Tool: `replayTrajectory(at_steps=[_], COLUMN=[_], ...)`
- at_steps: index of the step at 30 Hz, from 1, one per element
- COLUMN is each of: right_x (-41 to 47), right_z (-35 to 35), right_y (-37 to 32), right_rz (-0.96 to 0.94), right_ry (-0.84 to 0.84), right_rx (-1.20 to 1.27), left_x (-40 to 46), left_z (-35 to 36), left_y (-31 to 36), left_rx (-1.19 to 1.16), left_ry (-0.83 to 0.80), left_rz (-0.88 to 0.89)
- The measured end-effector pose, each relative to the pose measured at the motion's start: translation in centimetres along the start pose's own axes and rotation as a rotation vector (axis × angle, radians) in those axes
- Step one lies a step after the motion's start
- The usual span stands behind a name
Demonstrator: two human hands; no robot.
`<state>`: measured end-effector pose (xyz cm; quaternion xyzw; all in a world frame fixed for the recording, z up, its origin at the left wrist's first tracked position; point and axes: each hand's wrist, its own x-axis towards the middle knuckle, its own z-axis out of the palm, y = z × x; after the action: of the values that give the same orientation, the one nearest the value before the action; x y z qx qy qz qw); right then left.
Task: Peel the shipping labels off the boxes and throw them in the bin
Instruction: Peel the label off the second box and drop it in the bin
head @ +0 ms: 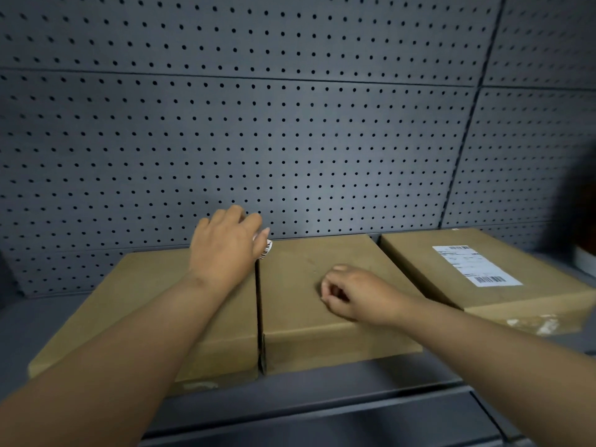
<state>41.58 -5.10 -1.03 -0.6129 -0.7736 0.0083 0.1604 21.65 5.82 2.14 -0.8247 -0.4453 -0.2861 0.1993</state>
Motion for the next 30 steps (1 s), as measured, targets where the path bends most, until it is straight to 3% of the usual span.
replayTrajectory(at_steps=[5,8,17,30], right_x=[-0.1,0.0,-3.9,-12.9], right_z=[-2.1,-3.6,-7.9,-13.7], right_y=[4.9,6.5,11.5,23.2], right_rz=[0.221,0.317,0.276,0.273], right_ry=[0.061,0.166,0.316,0.276], right_rx=[-0.196,-0.192,-0.123,-0.047], left_x=[0.7,1.4,3.9,5.2], left_z=[-0.5,-0.5,-0.2,-0.3], left_y=[3.0,5.4,16.5,33.1], left_rx=[-0.070,-0.078,-0.122,-0.192], left_ry=[0.048,0.062,0.042,-0.026], left_rz=[0.025,0.061,0.074,-0.007])
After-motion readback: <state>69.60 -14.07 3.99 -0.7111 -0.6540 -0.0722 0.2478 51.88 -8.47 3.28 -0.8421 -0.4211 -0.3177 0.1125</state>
